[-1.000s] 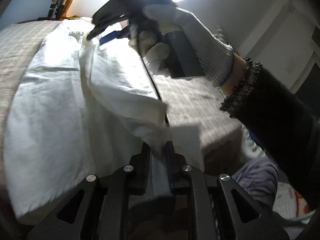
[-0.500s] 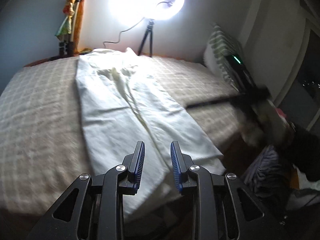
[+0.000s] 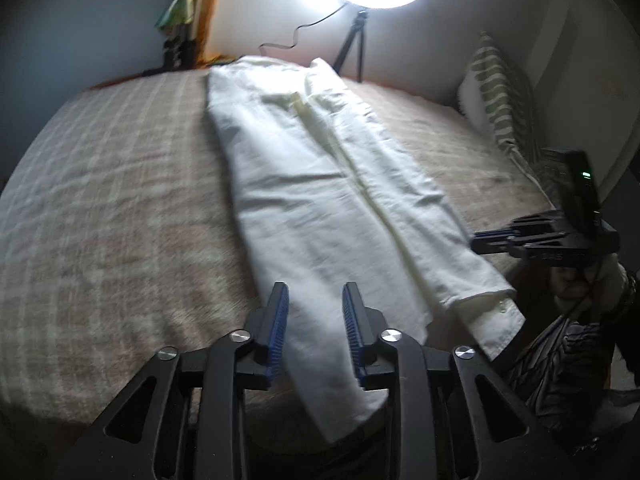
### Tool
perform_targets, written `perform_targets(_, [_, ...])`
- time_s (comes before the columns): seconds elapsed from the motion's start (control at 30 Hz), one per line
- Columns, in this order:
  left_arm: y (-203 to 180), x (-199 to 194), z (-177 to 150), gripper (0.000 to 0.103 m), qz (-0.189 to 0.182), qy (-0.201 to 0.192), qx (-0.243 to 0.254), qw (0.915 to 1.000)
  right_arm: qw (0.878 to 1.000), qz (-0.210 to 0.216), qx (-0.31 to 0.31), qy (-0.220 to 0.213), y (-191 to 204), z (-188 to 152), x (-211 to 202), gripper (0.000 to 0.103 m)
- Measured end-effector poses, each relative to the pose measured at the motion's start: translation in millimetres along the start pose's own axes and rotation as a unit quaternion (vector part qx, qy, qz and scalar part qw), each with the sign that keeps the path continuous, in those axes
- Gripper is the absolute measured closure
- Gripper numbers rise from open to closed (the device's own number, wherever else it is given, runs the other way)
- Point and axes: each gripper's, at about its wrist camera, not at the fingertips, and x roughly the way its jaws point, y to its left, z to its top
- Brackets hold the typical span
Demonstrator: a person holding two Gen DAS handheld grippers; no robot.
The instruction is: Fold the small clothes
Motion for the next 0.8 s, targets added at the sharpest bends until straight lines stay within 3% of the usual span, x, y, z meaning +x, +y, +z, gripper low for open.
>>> perform_targets(0.1, [16,-1,-2,0.065,-0.011,0.006,-0.037,0.9992,0.999,0.035,0.026,-0.009,-11,-1,-4,0.084])
perform_targets(0.17, [20,-2,1,0.065,-0.004,0.006,-0.040,0.9992,0.997,0.047,0.045,-0.034,-17,0,-10,0.071])
perform_targets(0.37, [-3,-4,29,0.065,-0.021,-0.018,0.007,0.9996,0.994,0.047,0.045,-0.089,-27,28,-35,0.071])
perform_targets(0.53, [-52,17,61,0.065,-0.054,-0.027,0.087,0.9944,0.991,0.054,0.007,-0.121,-27,73,-45,0.072])
perform_targets(0.8, [-97,83,84,0.065,-0.098,0.020,0.153,0.9831,0.993,0.072,0.001,-0.097,-43,169,2,0.077])
